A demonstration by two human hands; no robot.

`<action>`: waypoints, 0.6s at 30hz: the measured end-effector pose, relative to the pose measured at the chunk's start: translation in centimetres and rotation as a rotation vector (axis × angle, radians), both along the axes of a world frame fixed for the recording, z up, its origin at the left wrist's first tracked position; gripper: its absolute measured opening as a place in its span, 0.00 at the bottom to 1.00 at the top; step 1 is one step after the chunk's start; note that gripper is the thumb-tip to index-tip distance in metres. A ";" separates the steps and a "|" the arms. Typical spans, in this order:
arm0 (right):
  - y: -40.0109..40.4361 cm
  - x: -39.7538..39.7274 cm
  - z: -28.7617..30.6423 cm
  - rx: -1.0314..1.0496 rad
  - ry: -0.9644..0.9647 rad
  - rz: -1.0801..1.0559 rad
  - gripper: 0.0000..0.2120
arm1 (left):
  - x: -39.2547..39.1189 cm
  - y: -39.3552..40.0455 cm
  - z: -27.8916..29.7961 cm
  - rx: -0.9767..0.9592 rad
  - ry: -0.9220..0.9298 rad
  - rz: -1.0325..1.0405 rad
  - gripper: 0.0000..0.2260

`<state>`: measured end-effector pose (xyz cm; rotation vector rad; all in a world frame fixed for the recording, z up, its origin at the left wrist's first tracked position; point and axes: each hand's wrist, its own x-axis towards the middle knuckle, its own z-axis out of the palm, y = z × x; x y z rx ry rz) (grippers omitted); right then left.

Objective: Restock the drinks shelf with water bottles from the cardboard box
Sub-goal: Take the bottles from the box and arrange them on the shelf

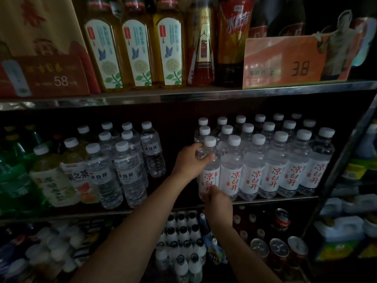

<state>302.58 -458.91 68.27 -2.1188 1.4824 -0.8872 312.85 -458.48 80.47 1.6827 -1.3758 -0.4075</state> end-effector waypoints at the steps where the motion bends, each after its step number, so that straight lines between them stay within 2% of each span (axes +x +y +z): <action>1: 0.0 0.0 -0.2 0.000 -0.025 -0.004 0.08 | 0.0 0.0 -0.2 -0.004 0.008 0.004 0.17; 6: -0.2 -0.7 -0.3 -0.031 0.015 -0.024 0.09 | -0.5 0.0 -0.7 -0.031 0.027 0.048 0.18; 10: -0.2 -1.5 1.0 0.107 -0.005 0.034 0.03 | -0.7 0.4 -0.2 0.047 0.080 0.044 0.21; 11: 0.0 -1.9 1.2 0.178 -0.042 0.069 0.05 | -0.7 0.6 0.1 0.066 0.084 0.035 0.22; 13: 0.5 -3.0 1.8 0.332 -0.122 0.143 0.15 | -0.8 1.5 0.7 0.080 0.097 0.005 0.28; 16: 1.6 -5.2 3.0 0.461 -0.071 0.266 0.30 | -1.1 3.5 1.3 0.108 0.118 0.050 0.38; 18: 2.7 -6.8 3.9 0.534 -0.073 0.345 0.30 | -1.1 5.2 1.1 0.154 0.093 0.122 0.40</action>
